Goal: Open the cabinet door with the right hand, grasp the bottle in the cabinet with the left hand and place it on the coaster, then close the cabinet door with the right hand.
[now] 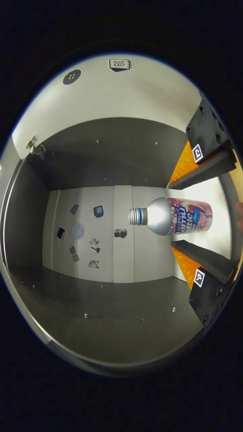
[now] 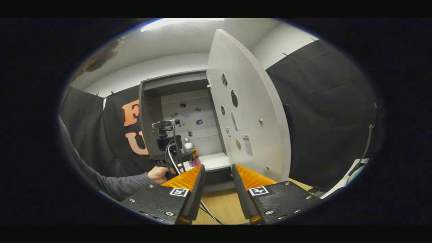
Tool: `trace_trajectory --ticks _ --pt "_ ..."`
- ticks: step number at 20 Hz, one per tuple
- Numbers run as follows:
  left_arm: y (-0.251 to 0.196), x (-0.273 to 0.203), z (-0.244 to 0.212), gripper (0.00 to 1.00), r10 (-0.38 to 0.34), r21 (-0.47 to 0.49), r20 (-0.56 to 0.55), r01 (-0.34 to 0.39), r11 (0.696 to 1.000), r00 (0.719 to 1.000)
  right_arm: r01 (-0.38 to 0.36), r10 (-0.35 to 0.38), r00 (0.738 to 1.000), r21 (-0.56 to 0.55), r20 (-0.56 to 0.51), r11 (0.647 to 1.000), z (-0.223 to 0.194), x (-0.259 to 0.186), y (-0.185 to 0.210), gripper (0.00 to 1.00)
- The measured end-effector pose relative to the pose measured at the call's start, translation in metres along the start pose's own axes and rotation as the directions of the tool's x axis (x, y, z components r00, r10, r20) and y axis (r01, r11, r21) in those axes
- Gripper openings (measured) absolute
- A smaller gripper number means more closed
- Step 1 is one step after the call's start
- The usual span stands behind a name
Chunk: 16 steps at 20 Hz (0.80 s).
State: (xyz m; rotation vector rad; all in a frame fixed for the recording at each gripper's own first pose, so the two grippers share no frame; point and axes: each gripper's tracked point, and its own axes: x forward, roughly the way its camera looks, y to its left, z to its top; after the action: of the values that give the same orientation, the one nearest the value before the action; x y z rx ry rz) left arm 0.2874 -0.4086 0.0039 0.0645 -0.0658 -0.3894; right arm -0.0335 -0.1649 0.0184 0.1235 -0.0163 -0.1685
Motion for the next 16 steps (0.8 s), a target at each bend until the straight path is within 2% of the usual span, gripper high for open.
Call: trace_trajectory --ticks 4,5,6,7,8,9,10,16 --pt "0.002 0.029 -0.012 0.98 0.007 0.007 -0.017 -0.007 1.000 1.000 0.021 -0.021 1.000 -0.021 -0.018 1.000 -0.001 0.011 -0.003 0.53" --pt "0.002 0.034 -0.013 0.98 0.009 0.010 -0.014 -0.009 1.000 1.000 0.021 -0.022 1.000 -0.025 -0.022 0.999 -0.003 0.013 -0.003 0.44" --pt "0.000 0.036 -0.014 0.98 0.003 0.010 -0.014 -0.002 1.000 1.000 0.027 -0.028 0.999 -0.029 -0.031 0.999 -0.005 0.016 -0.005 0.53" --pt "-0.003 0.037 -0.014 0.98 -0.011 0.009 -0.012 0.011 1.000 1.000 0.033 -0.035 0.998 -0.030 -0.047 0.999 -0.009 0.017 -0.008 0.53" --pt "-0.002 0.030 -0.010 0.97 -0.007 0.014 -0.007 0.007 1.000 1.000 0.034 -0.036 0.998 -0.029 -0.051 0.999 -0.010 0.018 -0.009 0.53" --pt "-0.002 0.032 -0.008 0.89 -0.006 0.016 0.003 0.006 1.000 1.000 0.035 -0.036 0.998 -0.024 -0.053 0.999 -0.011 0.018 -0.009 0.54" --pt "-0.002 0.031 -0.007 0.86 0.000 0.021 0.010 0.000 1.000 1.000 0.033 -0.033 0.998 -0.014 -0.056 0.999 -0.011 0.017 -0.009 0.53" --pt "0.001 -0.019 0.018 0.86 0.001 0.014 0.052 -0.002 1.000 0.999 -0.005 0.004 0.998 -0.018 -0.057 1.000 -0.010 0.000 -0.005 0.54"
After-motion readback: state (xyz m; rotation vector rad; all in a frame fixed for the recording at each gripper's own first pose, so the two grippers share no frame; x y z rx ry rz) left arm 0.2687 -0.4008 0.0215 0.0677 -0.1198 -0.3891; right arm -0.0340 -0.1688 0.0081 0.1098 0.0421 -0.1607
